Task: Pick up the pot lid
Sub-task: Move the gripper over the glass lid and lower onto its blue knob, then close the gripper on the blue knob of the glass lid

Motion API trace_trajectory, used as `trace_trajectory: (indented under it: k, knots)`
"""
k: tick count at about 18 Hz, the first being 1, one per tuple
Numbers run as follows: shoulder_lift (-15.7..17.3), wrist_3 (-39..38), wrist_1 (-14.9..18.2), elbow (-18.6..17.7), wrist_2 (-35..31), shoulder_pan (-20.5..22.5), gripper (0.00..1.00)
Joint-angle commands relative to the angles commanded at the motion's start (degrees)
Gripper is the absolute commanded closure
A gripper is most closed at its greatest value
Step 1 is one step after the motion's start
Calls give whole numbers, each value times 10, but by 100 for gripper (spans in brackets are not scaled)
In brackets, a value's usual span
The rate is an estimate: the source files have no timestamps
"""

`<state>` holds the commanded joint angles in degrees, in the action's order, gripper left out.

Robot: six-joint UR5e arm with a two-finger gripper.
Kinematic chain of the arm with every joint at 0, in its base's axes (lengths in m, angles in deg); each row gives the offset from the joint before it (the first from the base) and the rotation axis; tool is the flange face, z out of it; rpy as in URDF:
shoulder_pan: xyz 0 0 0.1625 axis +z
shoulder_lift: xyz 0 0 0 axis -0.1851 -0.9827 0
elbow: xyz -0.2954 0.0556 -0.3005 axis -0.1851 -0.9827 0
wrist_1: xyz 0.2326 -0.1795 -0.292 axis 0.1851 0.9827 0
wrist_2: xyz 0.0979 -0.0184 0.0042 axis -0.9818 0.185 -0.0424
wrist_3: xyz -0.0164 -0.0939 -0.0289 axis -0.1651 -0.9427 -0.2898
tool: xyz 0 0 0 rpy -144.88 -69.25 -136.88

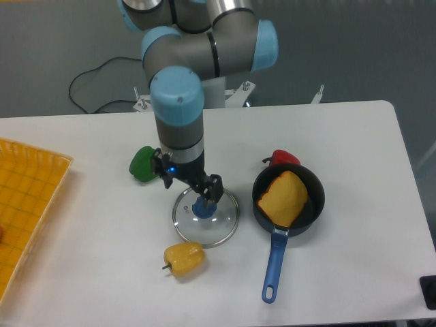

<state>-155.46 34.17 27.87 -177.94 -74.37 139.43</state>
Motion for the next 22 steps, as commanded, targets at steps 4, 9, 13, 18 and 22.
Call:
trace_trajectory:
  k: [4, 9, 13, 18, 22]
  knots:
    - [-33, 93, -6, -16, -43, 0, 0]
    - [-48, 125, -41, -25, -51, 12, 0]
    - [-63, 128, -54, -22, -51, 24, 0]
    - [-61, 129, -82, -51, -36, 43, 0]
    - [-57, 135, -109, -68, -16, 55, 0]
